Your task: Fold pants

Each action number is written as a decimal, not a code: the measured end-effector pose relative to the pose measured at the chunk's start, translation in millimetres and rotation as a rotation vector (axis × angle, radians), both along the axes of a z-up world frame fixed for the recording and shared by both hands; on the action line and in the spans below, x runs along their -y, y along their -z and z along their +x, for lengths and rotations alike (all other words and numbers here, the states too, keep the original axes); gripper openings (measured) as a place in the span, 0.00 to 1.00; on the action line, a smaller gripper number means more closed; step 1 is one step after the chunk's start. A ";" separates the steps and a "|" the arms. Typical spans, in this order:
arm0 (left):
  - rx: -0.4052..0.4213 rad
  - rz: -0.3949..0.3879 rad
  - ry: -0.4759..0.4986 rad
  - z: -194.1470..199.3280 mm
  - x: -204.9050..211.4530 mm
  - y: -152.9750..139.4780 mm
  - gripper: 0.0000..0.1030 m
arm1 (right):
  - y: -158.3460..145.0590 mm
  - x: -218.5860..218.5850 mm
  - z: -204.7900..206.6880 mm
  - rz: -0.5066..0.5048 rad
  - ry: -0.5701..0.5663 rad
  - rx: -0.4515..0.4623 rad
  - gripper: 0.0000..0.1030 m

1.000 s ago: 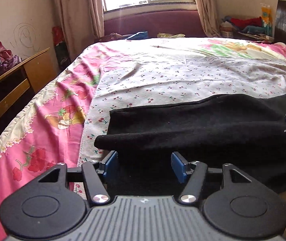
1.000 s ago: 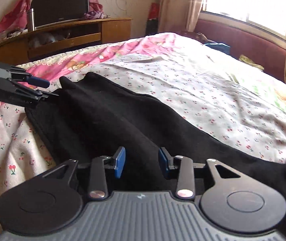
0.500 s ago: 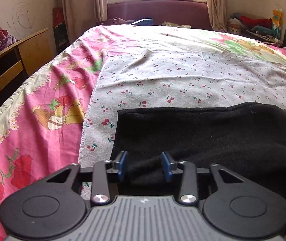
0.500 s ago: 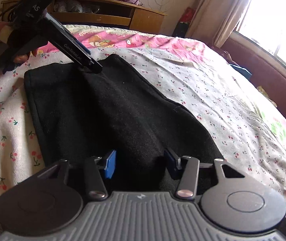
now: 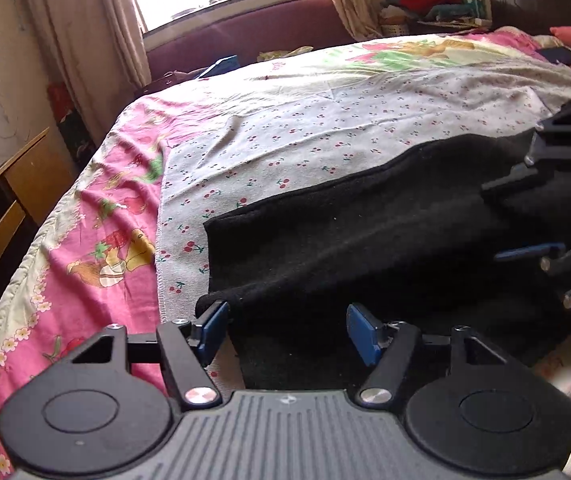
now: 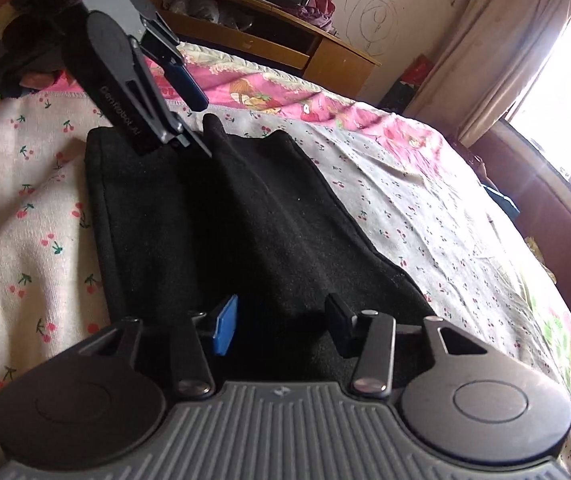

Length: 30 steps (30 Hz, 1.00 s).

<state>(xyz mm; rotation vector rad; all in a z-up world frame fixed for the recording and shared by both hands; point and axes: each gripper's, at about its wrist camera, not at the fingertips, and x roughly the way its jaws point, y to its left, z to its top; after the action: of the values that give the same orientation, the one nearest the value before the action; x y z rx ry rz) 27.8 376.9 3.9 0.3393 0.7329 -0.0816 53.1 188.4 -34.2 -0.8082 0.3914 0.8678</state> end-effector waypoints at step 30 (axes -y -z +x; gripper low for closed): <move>0.080 0.429 0.138 34.0 25.9 17.7 0.23 | -53.1 21.0 34.7 0.188 0.078 -0.368 0.01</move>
<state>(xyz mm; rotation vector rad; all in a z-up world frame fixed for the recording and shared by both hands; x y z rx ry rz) 61.8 351.0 -13.8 0.7984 0.6436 -0.0398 87.8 167.4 18.9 -0.4554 0.6500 0.9655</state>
